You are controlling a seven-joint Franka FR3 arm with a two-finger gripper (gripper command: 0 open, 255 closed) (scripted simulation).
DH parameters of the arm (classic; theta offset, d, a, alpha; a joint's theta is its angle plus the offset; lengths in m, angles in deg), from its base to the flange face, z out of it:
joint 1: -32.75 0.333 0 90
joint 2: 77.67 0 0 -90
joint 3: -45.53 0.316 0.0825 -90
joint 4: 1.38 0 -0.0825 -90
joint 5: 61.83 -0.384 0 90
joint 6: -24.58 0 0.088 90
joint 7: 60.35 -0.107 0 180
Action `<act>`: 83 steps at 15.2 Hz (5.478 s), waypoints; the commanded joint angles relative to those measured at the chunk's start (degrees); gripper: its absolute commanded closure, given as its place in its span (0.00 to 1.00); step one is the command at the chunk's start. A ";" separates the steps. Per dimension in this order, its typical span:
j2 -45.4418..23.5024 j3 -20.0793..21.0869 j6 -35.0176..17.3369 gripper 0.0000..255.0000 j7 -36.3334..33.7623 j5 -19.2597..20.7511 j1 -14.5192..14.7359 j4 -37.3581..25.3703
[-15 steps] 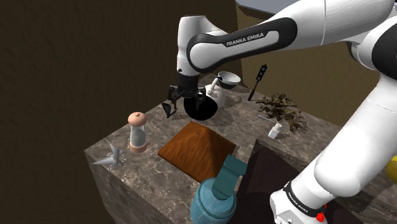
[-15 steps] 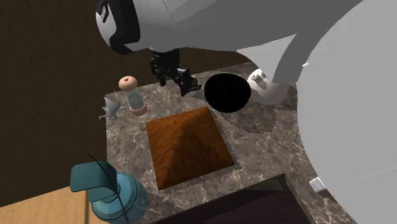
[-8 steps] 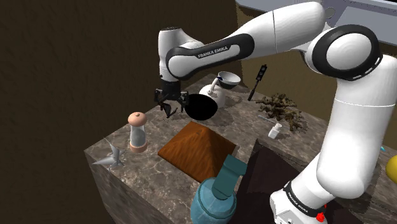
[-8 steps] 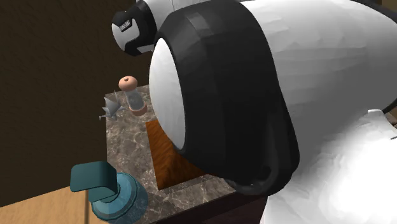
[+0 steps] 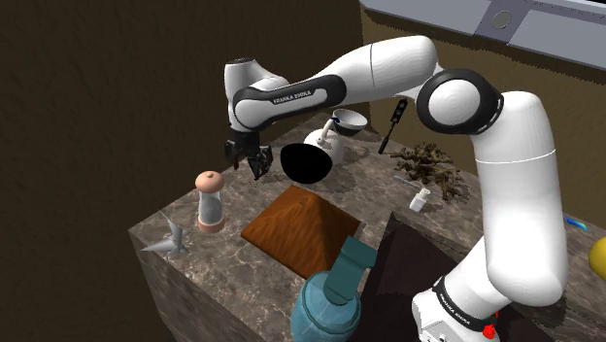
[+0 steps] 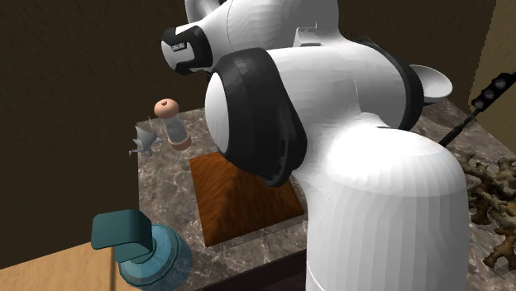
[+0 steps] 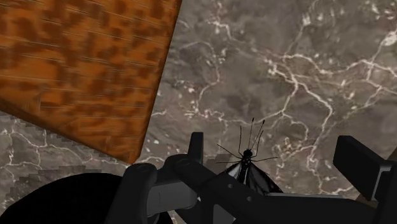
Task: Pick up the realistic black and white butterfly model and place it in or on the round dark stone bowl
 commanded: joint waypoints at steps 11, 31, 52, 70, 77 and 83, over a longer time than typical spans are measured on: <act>-1.97 -0.64 -3.89 0.00 -0.68 0.82 -0.07 1.97; -9.78 6.81 2.66 0.00 23.20 -14.67 -17.19 -9.91; -15.81 7.28 2.29 1.00 28.83 -18.84 -18.94 -13.06; -12.05 8.07 8.16 1.00 27.64 -19.50 -19.56 -15.39; -10.07 8.57 11.91 1.00 26.63 -19.91 -19.62 -17.42; -8.88 8.92 15.48 1.00 25.69 -20.17 -19.46 -20.03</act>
